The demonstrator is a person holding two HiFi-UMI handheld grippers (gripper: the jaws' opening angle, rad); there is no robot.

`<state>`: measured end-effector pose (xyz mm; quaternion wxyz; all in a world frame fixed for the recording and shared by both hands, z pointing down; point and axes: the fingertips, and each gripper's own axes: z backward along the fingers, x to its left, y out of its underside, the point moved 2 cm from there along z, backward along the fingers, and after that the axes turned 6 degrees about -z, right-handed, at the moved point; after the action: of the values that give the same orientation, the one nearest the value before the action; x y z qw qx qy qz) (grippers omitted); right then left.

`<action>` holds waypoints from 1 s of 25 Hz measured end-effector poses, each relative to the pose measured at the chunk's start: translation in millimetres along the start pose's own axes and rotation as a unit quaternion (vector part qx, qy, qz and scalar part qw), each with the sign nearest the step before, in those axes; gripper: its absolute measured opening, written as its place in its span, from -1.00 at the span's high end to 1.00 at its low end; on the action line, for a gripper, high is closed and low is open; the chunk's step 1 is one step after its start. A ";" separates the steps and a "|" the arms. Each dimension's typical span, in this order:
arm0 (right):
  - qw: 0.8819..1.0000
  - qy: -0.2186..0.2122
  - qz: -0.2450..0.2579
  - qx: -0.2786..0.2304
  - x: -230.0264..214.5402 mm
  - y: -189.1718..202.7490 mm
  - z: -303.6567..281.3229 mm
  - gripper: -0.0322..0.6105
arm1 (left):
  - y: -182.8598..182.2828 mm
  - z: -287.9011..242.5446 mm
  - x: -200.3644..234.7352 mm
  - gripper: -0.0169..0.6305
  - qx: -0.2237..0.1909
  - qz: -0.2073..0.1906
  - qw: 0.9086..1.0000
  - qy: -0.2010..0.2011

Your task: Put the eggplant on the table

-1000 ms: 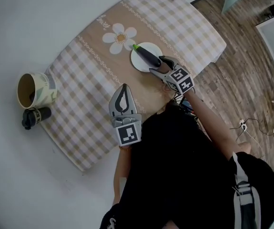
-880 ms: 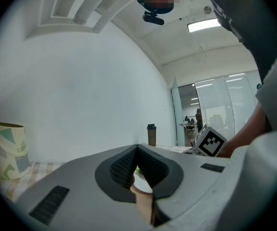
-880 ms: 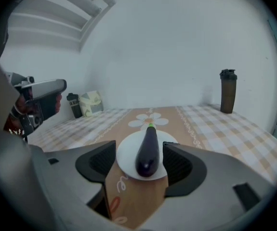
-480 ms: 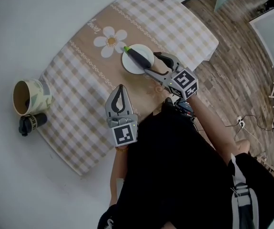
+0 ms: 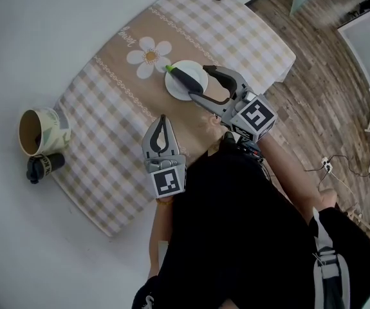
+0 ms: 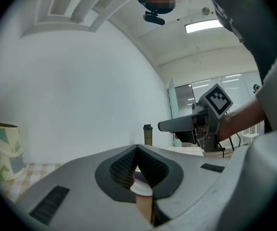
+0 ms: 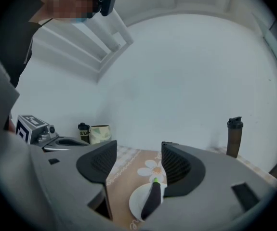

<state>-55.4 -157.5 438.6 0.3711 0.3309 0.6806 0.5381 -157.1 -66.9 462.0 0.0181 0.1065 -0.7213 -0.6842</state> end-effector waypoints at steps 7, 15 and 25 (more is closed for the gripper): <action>0.998 0.003 0.012 -0.055 21.8 -13.1 9.4 0.21 | -4.0 8.8 2.4 0.94 -0.006 0.004 1.000 -0.011; 0.996 0.024 0.034 -0.081 39.5 -10.4 17.7 0.74 | -4.9 13.4 -0.5 0.94 -0.005 -0.021 1.000 -0.007; 0.995 0.035 0.043 -0.078 43.2 -1.2 20.9 0.89 | -2.1 15.4 -2.9 0.94 -0.011 -0.023 1.000 -0.005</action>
<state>-59.3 -110.8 427.9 0.3486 0.3110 0.6344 0.6158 -156.6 -51.3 459.3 0.0003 0.1192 -0.7114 -0.6926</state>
